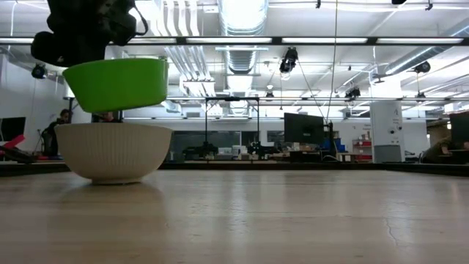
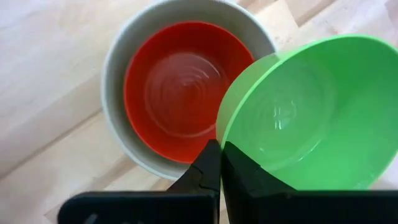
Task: Nest bowls inside each other
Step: Stack the right green bowl on top of the green bowl, then stack the green bowl on top of the green bowl
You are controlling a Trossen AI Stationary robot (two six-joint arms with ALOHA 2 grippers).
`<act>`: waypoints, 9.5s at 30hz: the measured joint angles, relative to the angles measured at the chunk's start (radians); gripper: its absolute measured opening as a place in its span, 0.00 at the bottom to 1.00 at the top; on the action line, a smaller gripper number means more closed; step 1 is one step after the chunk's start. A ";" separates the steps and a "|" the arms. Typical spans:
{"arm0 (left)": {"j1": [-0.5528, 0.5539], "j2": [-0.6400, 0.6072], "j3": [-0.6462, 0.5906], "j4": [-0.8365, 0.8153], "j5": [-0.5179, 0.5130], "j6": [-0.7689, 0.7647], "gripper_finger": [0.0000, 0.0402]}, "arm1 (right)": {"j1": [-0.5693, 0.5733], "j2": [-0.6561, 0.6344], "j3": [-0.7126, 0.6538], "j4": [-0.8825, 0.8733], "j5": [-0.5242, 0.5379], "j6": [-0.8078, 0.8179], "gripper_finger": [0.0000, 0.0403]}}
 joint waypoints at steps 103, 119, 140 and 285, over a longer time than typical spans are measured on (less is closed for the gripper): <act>0.203 -0.078 -0.270 0.146 0.116 0.019 0.17 | 0.000 0.000 0.000 0.000 0.000 0.000 0.08; 0.214 -0.079 -0.199 0.051 0.107 0.045 0.25 | 0.000 0.000 0.000 0.000 0.000 0.000 0.08; 0.174 -0.093 -0.046 -0.030 0.070 0.151 0.24 | 0.000 0.000 0.000 0.000 0.000 0.000 0.08; -0.947 -0.083 -0.463 0.490 0.003 -0.376 0.41 | 0.000 0.000 0.000 0.000 0.000 0.000 0.08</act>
